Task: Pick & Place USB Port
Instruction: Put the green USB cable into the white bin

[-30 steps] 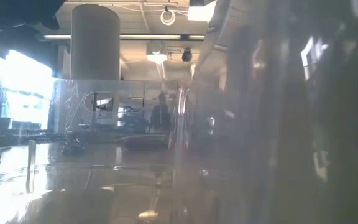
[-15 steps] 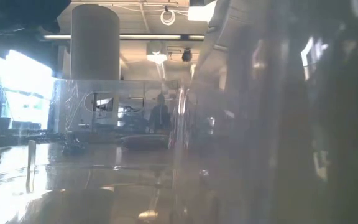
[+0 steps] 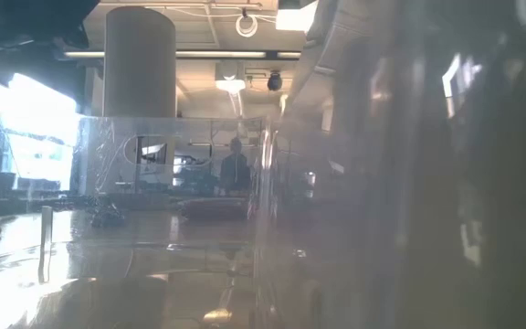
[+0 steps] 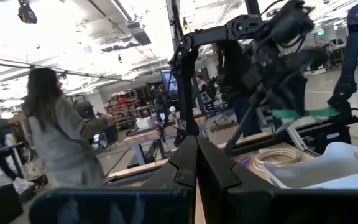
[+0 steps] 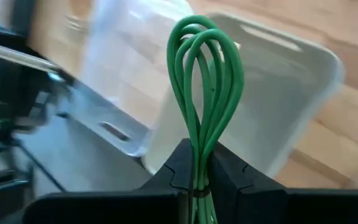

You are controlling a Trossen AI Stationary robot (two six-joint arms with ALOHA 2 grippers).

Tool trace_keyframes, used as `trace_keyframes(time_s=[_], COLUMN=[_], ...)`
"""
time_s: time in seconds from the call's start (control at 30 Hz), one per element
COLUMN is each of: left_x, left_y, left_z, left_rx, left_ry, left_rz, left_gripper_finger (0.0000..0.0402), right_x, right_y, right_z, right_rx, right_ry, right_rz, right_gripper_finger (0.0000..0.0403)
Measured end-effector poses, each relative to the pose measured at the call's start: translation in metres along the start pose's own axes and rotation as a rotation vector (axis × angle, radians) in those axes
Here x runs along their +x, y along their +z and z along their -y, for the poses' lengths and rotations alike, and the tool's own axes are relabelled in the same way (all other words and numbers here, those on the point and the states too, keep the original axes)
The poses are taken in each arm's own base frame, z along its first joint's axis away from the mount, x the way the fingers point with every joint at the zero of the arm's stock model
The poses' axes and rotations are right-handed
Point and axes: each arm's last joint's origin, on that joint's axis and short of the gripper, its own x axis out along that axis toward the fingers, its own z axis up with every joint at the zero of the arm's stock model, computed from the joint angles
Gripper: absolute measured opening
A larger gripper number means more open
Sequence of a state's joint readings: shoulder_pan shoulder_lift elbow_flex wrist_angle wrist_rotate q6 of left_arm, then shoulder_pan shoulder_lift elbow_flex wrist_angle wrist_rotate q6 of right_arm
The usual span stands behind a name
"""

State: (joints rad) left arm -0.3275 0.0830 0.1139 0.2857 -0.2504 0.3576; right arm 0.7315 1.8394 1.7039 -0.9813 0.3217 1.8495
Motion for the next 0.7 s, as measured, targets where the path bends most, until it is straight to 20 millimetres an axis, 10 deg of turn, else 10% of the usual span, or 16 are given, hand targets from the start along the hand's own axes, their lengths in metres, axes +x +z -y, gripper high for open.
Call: trace_keyframes(time_s=[0.7], left_x=[0.000], left_y=[-0.003], left_z=[0.001], left_rx=[0.011], left_ry=[-0.008], left_rz=[-0.028], left_gripper_finger=[0.0000], right_x=[0.044], right_y=[0.000], right_z=[-0.010], right_rx=[-0.032], right_ry=[-0.026], right_rz=[-0.110], right_gripper_finger=[0.0049])
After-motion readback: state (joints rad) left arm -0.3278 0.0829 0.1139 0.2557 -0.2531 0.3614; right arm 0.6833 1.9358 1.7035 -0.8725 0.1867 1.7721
